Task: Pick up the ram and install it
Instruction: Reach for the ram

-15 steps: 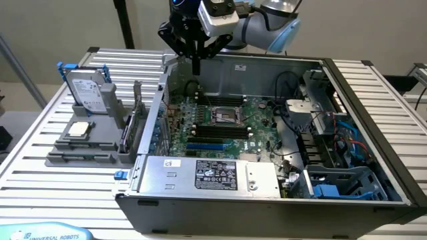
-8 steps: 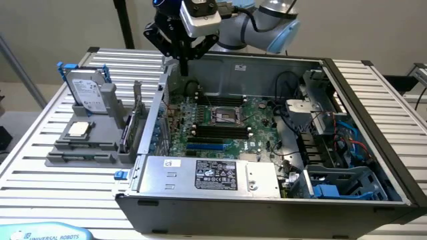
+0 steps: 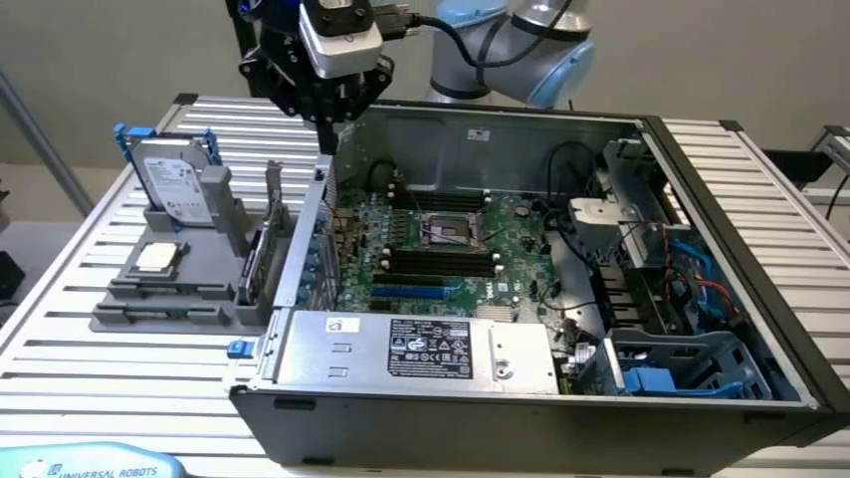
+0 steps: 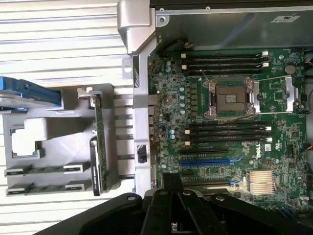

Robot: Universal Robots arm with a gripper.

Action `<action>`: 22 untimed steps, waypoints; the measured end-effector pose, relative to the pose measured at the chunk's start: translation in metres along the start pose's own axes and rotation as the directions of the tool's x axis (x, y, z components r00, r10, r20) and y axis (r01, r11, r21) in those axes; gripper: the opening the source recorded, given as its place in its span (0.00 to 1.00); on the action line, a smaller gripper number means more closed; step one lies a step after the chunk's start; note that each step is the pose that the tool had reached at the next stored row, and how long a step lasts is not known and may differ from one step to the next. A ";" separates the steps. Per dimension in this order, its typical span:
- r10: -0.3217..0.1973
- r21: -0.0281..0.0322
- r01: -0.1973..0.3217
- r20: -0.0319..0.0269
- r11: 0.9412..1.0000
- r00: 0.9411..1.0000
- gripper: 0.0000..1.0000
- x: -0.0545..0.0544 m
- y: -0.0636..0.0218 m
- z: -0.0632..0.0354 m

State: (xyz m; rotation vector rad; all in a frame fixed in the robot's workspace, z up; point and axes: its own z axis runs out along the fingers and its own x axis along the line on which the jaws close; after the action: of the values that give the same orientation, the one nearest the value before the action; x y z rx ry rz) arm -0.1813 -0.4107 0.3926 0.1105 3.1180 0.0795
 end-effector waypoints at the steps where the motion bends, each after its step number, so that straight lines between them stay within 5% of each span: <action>1: 0.000 0.000 0.000 0.000 1.000 1.000 0.11 0.004 -0.0012 -0.0001; 22: 0.000 0.000 0.000 0.000 1.000 1.000 0.11 0.099 -0.0259 0.0062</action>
State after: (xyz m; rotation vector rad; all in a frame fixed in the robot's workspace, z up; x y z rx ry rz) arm -0.2813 -0.4291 0.3832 0.1106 3.1179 0.0797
